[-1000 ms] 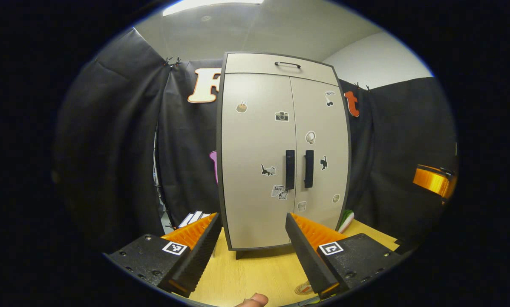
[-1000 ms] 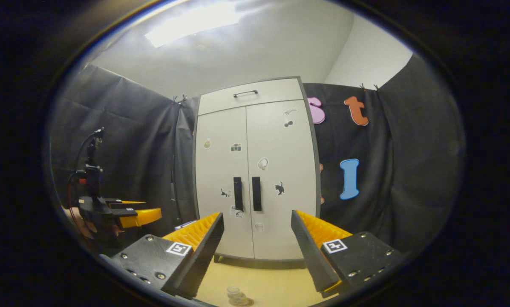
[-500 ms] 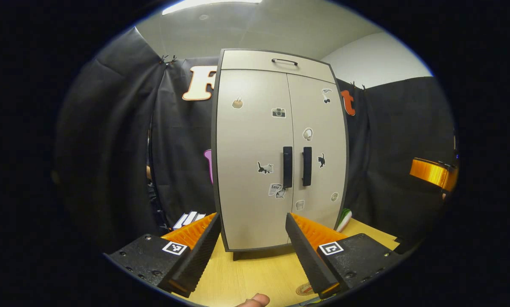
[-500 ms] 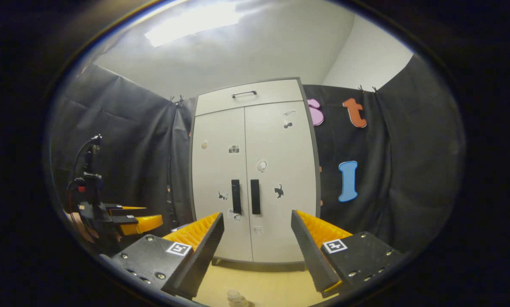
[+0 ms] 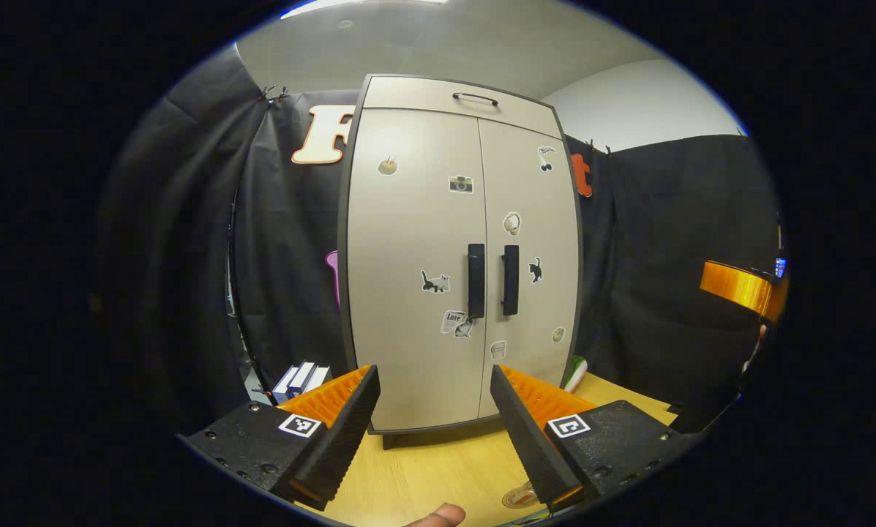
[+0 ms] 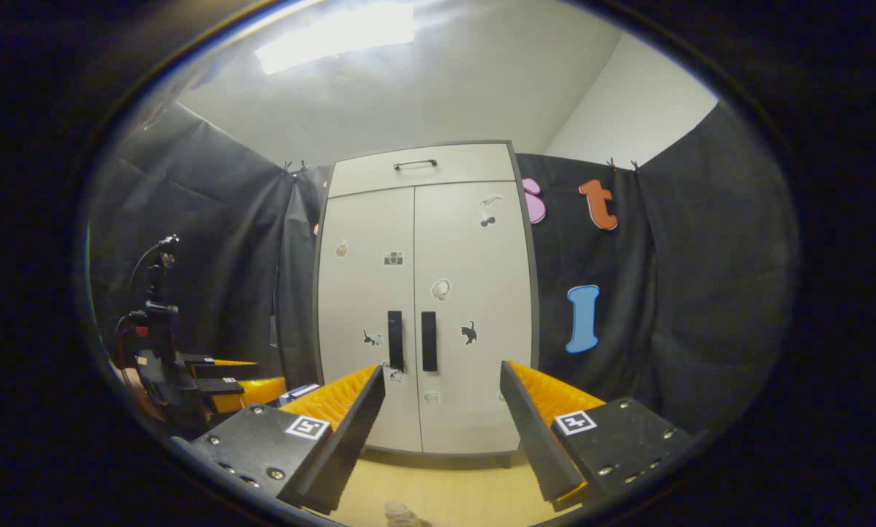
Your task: Grasp the bottle in the cabinet with the left hand and place it on the coaster, then close the right door with the right hand and the left door with the left hand.
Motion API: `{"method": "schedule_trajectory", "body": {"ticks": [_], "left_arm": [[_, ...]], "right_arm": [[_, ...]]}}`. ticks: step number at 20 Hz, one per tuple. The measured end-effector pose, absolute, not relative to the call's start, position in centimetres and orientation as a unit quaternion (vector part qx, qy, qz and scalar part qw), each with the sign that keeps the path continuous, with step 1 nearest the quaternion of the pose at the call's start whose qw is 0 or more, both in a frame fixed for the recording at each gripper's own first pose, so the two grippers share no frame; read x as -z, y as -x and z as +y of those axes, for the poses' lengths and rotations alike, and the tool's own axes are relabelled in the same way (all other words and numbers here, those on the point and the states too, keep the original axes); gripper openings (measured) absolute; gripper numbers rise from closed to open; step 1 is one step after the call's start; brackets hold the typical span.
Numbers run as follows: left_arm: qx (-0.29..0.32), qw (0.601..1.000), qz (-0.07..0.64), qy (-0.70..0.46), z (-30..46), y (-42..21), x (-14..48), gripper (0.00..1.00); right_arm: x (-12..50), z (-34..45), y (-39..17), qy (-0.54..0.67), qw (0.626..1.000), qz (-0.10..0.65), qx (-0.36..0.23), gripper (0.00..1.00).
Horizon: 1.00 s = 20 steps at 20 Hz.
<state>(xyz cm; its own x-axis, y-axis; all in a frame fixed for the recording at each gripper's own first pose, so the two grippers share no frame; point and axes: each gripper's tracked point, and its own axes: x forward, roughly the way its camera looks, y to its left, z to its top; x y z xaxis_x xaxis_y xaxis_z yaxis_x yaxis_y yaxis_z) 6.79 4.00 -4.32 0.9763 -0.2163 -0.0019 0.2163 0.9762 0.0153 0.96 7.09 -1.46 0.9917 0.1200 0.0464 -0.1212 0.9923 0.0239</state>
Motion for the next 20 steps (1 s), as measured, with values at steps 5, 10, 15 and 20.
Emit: {"method": "schedule_trajectory", "body": {"ticks": [5, 10, 15, 20], "left_arm": [[0.129, 0.992, -0.002, 0.009, 1.2, -6.5, 3.9, 0.96], [0.105, 0.994, -0.003, 0.000, -0.8, -7.0, 3.5, 0.93], [0.064, 0.998, -0.004, 0.008, -4.2, -7.6, 2.8, 0.93], [0.040, 0.999, -0.024, 0.012, -7.4, -7.9, 2.6, 0.96]], "right_arm": [[1.4, 7.3, -0.8, -0.011, 0.998, -0.022, -0.060, 0.96], [1.0, 4.8, -2.1, -0.020, 0.998, -0.022, -0.051, 0.96], [-0.3, 0.3, -3.7, -0.039, 0.997, -0.013, -0.062, 0.96], [0.0, -5.6, -5.4, -0.044, 0.997, -0.010, -0.065, 0.96]]}}
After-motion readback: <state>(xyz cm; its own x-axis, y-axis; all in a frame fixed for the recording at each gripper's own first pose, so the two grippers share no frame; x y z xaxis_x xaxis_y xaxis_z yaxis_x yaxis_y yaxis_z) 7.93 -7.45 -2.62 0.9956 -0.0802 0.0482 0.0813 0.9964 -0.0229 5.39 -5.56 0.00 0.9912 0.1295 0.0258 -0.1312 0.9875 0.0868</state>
